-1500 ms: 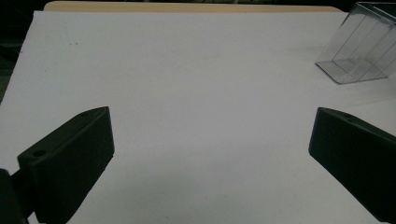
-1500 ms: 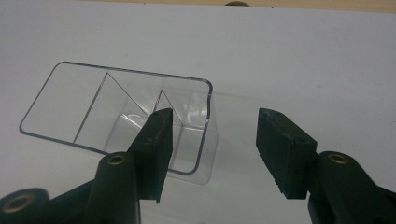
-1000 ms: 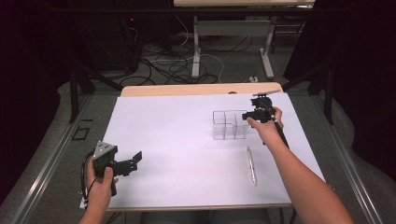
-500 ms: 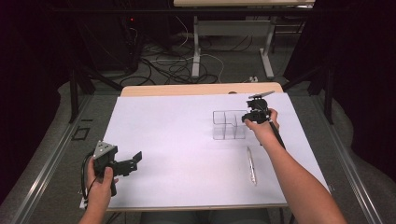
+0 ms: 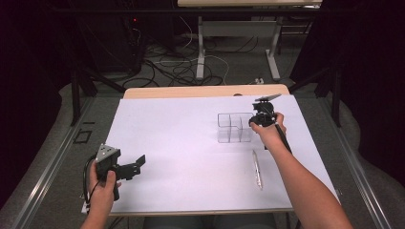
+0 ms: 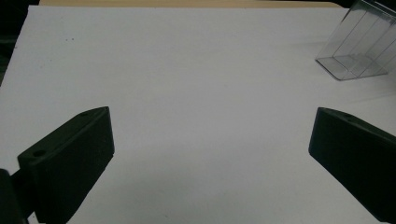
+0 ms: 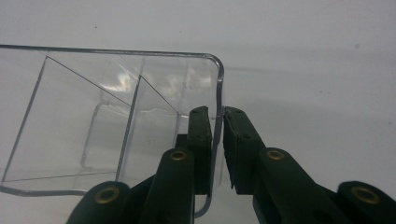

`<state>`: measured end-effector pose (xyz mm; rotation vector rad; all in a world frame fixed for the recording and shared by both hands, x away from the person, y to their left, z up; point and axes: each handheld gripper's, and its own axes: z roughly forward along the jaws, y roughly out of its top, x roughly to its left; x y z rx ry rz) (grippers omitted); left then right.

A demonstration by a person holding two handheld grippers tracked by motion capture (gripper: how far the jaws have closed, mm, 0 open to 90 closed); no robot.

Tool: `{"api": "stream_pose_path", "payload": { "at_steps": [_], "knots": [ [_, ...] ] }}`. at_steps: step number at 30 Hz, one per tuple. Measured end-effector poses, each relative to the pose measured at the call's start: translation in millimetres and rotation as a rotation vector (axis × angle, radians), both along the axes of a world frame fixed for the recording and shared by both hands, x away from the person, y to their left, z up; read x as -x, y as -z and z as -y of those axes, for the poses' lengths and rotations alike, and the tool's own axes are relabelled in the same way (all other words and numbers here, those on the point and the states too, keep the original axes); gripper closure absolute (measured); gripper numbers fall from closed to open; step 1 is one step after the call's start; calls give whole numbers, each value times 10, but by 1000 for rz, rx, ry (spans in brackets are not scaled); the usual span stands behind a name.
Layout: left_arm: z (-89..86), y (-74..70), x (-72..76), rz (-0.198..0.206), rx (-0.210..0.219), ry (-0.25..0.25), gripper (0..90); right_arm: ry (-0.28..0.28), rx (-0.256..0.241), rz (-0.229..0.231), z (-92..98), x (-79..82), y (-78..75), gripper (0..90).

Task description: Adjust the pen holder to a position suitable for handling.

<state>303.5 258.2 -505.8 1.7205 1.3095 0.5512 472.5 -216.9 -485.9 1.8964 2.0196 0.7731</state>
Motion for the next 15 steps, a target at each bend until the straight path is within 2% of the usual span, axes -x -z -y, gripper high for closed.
{"api": "stream_pose_path", "payload": {
  "at_steps": [3,7,15],
  "knots": [
    [0,-1,0,0,0,0,1,16,-24,-6,9,1,-7,825],
    [6,-1,0,-1,1,0,2,35,-28,-18,8,11,-17,829],
    [6,-2,2,-1,1,-1,2,14,-68,-49,-73,85,-21,828]
  ]
}}
